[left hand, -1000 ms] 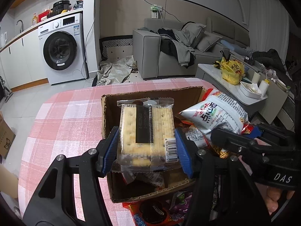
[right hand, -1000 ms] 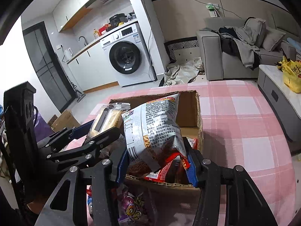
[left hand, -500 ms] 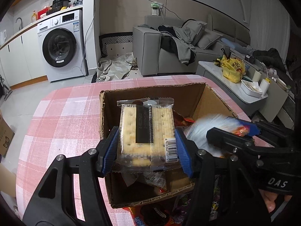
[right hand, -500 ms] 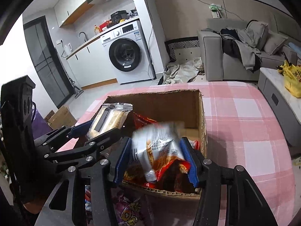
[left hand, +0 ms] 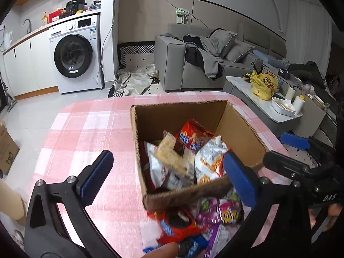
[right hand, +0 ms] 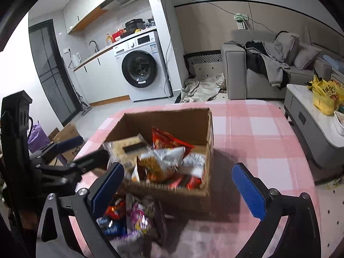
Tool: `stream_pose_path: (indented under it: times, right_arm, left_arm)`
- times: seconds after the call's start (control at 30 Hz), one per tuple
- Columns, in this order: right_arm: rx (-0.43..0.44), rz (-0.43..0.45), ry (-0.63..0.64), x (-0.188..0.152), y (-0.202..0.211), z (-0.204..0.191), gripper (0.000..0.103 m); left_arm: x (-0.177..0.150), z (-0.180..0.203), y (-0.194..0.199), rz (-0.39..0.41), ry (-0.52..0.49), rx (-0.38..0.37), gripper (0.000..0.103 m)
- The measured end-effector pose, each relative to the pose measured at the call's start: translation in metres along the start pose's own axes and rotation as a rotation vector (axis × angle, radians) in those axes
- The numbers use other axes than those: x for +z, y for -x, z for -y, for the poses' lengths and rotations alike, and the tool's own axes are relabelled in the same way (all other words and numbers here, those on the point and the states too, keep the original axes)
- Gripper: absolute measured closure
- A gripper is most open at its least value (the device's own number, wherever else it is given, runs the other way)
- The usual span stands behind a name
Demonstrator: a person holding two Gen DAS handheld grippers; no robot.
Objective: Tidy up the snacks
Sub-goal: 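Open both grippers to release the packets into the box, then withdraw both tools from the box toward the remaining snacks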
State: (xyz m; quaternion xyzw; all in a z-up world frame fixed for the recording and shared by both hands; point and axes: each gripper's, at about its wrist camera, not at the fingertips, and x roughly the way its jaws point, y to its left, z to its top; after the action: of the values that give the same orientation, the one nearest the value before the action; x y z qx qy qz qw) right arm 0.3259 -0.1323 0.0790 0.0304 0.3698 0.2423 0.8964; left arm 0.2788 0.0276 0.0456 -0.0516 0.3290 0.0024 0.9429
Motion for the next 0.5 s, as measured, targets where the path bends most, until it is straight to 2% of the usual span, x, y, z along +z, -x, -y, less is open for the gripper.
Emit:
stream_pose_path:
  times: [0.27,0.5]
  right_arm:
    - [-0.002,-0.023,-0.012,-0.026,0.028,-0.002,0.0]
    - [0.024,-0.038,-0.002,-0.036,0.04,-0.006,0.0]
  left_arm:
    - [-0.031,-0.006,0.047,0.003,-0.008,0.05,0.001]
    - [-0.049,-0.021,0.079,0.011,0.031,0.075,0.001]
